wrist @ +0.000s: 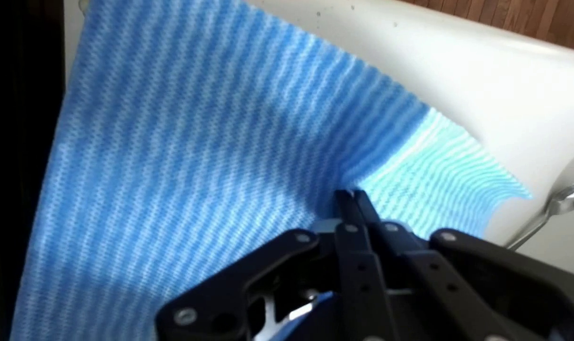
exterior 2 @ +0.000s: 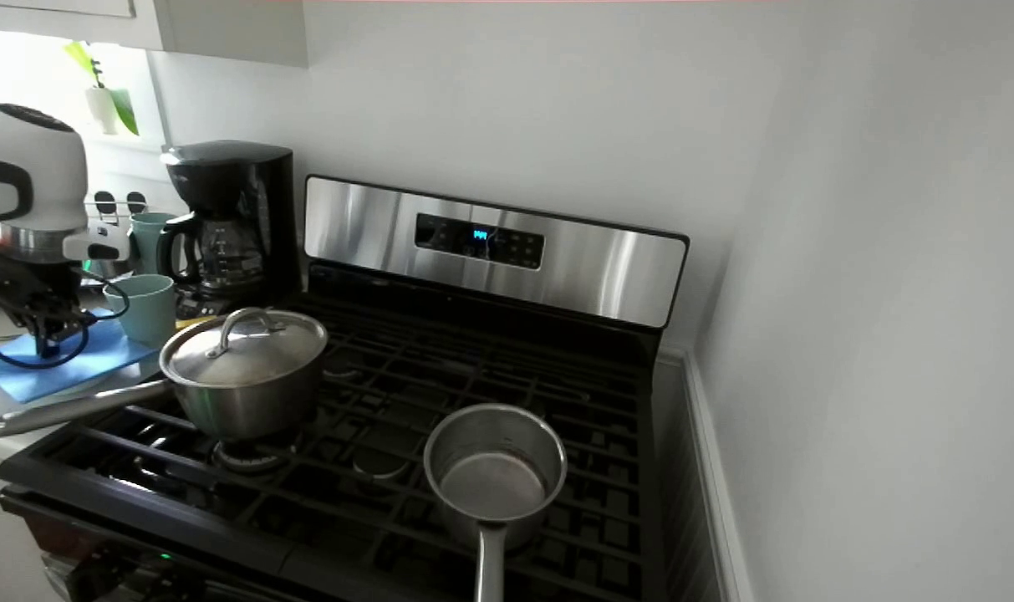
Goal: Put the blue fabric on top of the silver lid then use the fabric to put the lid on the stove
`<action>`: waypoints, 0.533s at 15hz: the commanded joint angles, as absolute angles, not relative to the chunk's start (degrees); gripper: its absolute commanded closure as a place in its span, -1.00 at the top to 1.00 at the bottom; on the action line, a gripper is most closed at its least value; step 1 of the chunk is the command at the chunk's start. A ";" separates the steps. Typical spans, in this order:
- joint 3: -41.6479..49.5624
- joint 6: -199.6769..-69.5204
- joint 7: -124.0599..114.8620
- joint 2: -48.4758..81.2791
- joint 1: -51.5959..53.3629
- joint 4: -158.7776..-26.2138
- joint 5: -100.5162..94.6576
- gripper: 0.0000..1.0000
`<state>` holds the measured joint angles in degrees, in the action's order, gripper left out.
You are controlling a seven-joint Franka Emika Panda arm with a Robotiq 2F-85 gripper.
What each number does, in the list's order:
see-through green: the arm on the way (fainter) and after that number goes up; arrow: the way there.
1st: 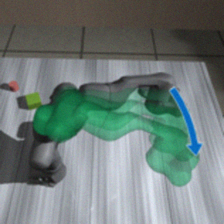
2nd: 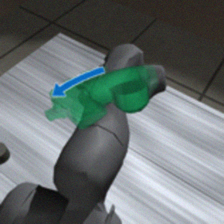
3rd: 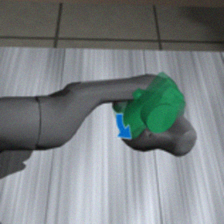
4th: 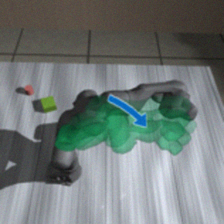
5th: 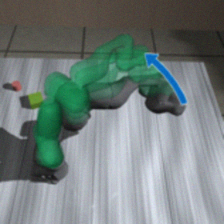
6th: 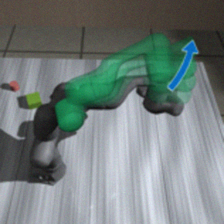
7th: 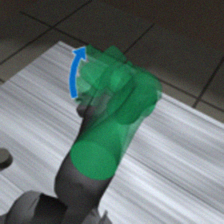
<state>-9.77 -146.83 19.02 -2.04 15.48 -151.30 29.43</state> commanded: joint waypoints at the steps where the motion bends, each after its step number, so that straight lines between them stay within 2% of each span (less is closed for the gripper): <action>1: -10.21 -145.91 20.72 -5.95 14.74 -152.12 30.10 -0.99; 8: -9.62 -140.75 15.82 -16.74 14.19 -152.87 18.84 -0.99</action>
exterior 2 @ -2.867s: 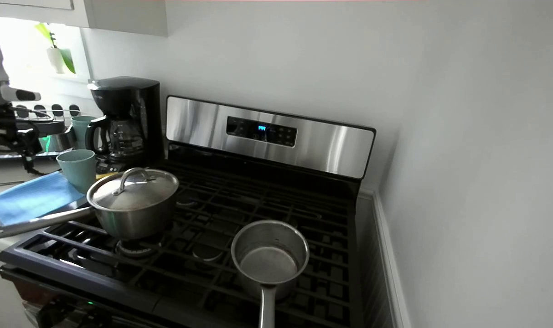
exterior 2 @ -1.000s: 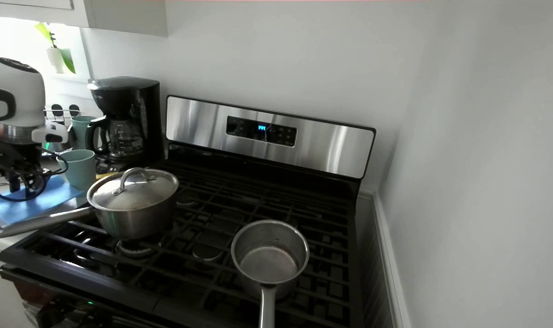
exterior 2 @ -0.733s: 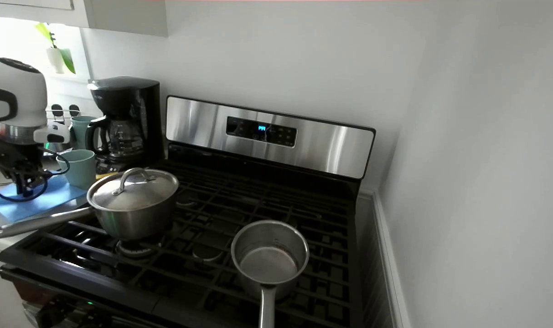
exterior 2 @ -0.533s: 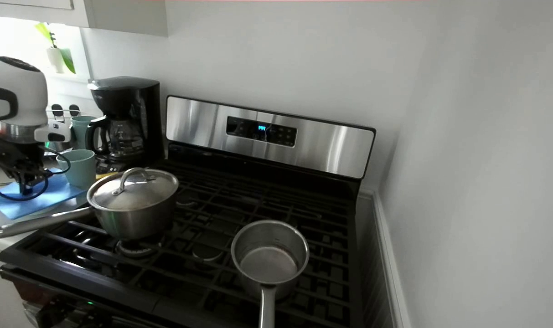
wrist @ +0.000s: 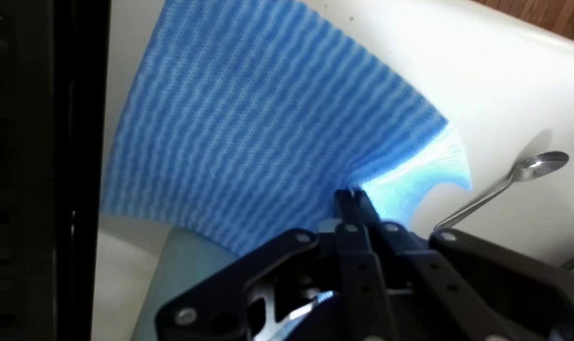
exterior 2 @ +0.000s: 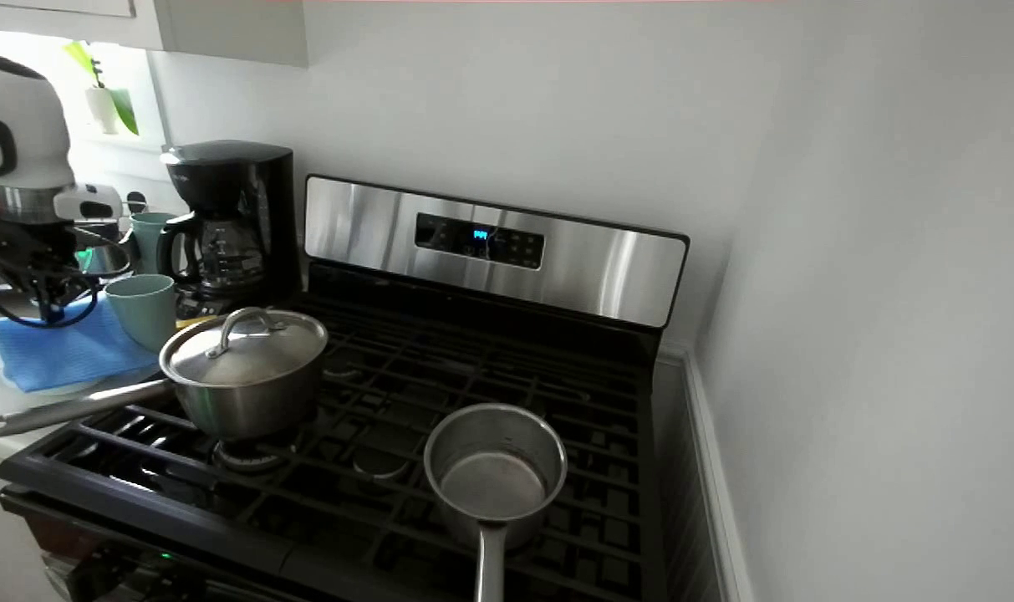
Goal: Put the blue fabric on top of the silver lid then use the fabric to put the lid on the stove
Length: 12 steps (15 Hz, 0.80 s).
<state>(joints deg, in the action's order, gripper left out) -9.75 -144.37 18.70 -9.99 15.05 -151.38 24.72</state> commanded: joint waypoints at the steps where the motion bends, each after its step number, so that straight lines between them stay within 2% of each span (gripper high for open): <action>1: -9.54 -139.67 14.99 -18.25 13.91 -152.80 16.65 -0.99; 6: -8.01 -133.98 15.53 -24.15 13.51 -151.32 9.72 -0.99; 12: -7.41 -135.13 14.97 -24.38 14.25 -151.13 10.16 -0.99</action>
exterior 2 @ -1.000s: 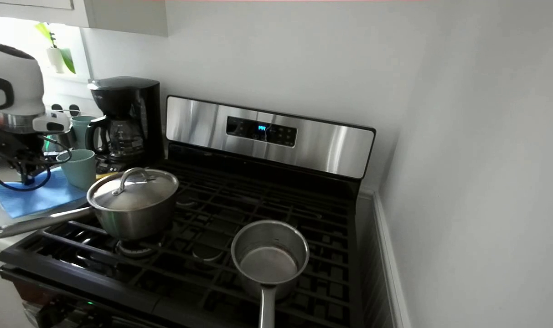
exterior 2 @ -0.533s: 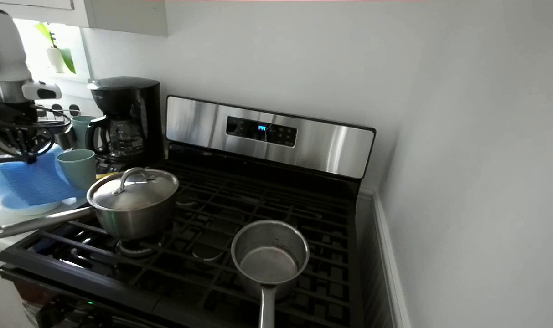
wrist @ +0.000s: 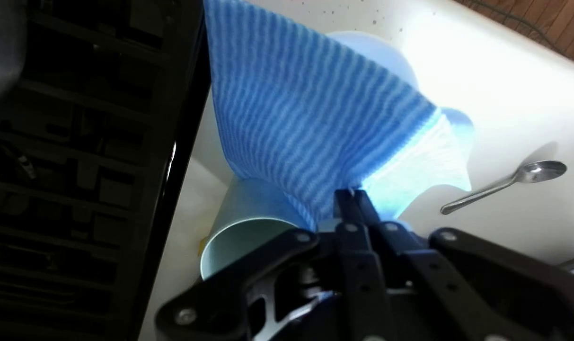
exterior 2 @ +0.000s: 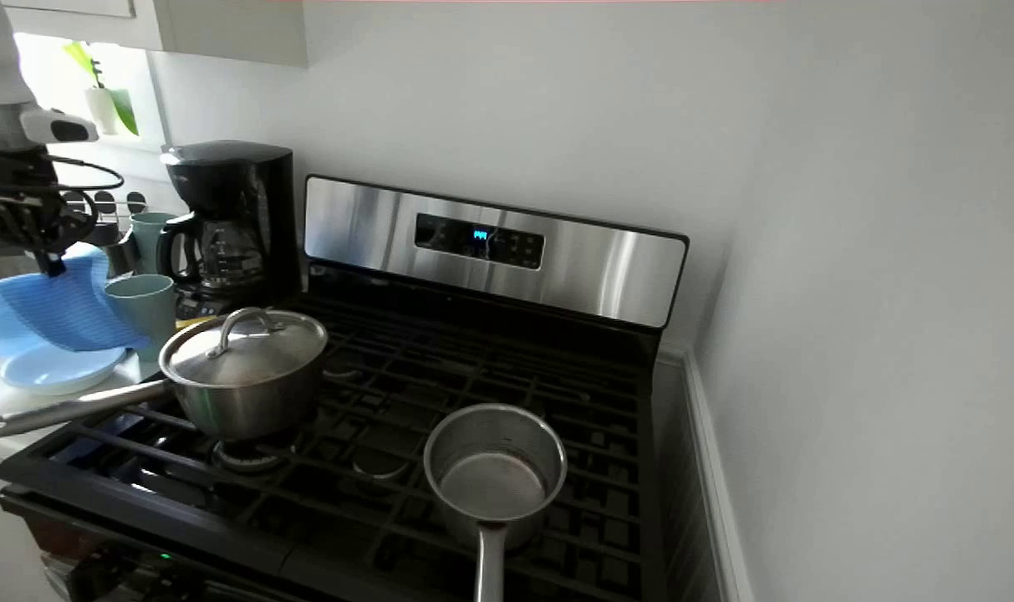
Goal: Put the blue fabric on top of the silver lid then use the fabric to put the lid on the stove
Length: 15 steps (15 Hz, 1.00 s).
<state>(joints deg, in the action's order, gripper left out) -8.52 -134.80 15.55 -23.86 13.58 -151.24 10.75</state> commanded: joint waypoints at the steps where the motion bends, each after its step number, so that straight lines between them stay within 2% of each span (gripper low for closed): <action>1: -7.73 -135.24 13.97 -26.44 13.30 -151.32 8.43 -0.99; 15: -4.79 -130.50 10.53 -48.95 4.84 -149.92 -5.83 -0.99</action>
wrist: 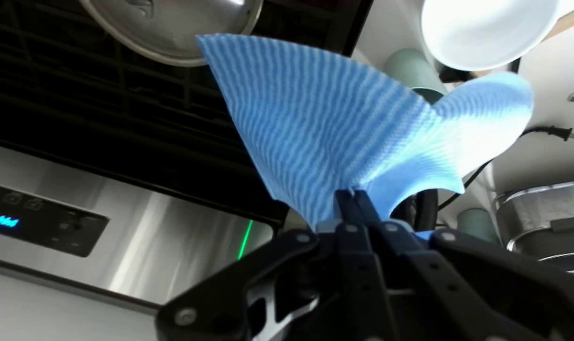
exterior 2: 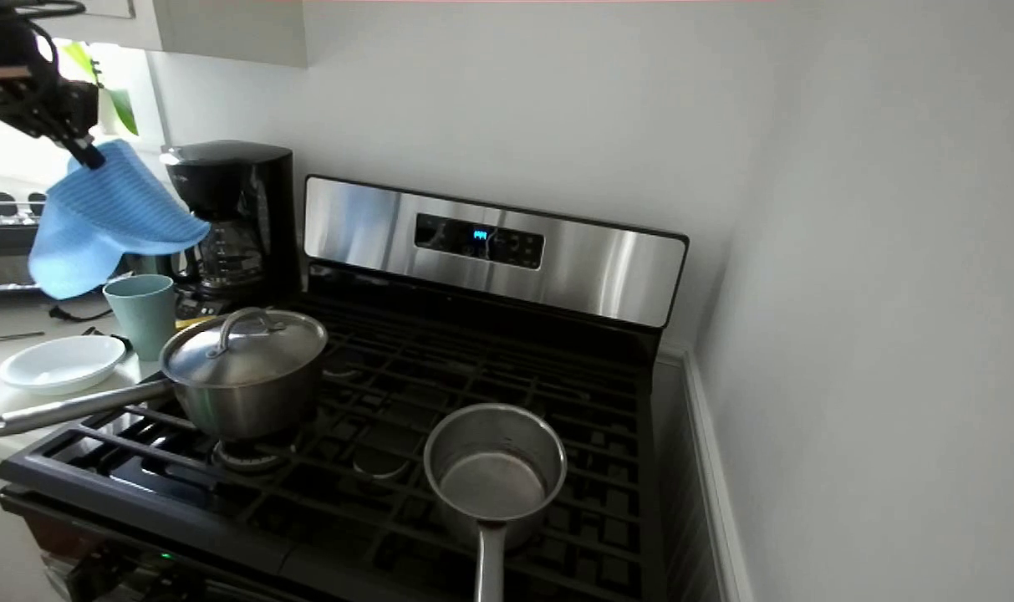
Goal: Put the blue fabric on top of the silver lid then use the fabric to put the lid on the stove
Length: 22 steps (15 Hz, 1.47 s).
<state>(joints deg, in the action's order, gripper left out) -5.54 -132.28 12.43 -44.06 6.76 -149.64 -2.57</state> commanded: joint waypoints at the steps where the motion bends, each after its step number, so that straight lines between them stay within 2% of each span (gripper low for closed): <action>1: -4.75 -130.42 9.88 -50.23 3.55 -150.07 -6.94 -0.99; 8: -3.99 -131.52 10.04 -49.96 3.23 -149.77 -7.34 -0.99; 14: -0.64 -131.49 11.45 -51.32 -2.82 -151.36 -14.56 -0.99; 22: 0.70 -135.00 9.25 -50.75 -7.99 -159.39 -20.49 -0.99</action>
<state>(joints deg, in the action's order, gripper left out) 0.48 -132.44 10.91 -49.96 -6.15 -155.63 -17.44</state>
